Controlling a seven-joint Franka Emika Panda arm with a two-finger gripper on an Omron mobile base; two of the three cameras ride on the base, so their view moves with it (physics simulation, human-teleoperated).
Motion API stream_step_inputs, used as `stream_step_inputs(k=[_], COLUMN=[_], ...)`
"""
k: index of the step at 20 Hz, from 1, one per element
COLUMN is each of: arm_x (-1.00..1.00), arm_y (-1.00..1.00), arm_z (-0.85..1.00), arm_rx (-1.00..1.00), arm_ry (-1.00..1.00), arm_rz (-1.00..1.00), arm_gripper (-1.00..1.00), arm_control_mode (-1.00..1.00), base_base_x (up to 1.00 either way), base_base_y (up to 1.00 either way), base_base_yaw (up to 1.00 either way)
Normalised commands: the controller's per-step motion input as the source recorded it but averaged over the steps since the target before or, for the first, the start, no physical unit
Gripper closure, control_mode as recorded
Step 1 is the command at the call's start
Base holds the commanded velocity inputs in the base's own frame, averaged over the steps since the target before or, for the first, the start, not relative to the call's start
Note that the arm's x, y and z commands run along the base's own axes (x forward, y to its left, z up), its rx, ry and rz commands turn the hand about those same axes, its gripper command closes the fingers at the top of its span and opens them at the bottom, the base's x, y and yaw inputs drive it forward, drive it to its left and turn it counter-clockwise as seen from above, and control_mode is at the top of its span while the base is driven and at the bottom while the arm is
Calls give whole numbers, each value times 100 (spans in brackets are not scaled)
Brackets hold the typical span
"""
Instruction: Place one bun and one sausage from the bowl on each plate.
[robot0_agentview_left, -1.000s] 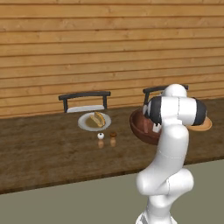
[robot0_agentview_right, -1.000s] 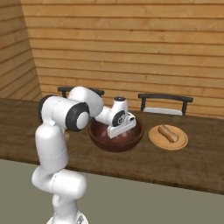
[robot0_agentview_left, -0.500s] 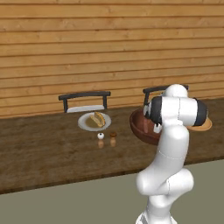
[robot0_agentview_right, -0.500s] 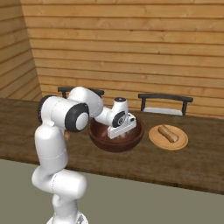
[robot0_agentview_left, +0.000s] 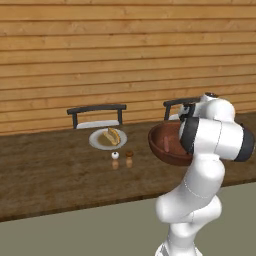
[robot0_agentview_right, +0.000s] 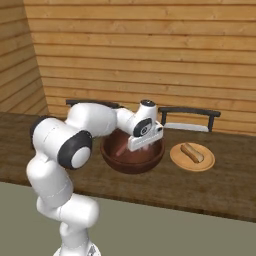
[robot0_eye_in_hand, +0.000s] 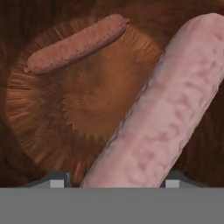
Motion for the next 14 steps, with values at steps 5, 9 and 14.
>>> stream_step_inputs(k=[5, 9, 14], arm_x=[-32, -3, 0], arm_y=[-70, -93, -79], arm_z=[80, 2, -25], arm_rx=[4, -2, -3], arm_ry=[0, 0, 0], arm_rz=[8, 17, 23], arm_gripper=[100, 100, 100], arm_control_mode=[-100, -100, -100], base_base_x=[0, 0, 0], base_base_y=[0, 0, 0], base_base_yaw=[0, 0, 0])
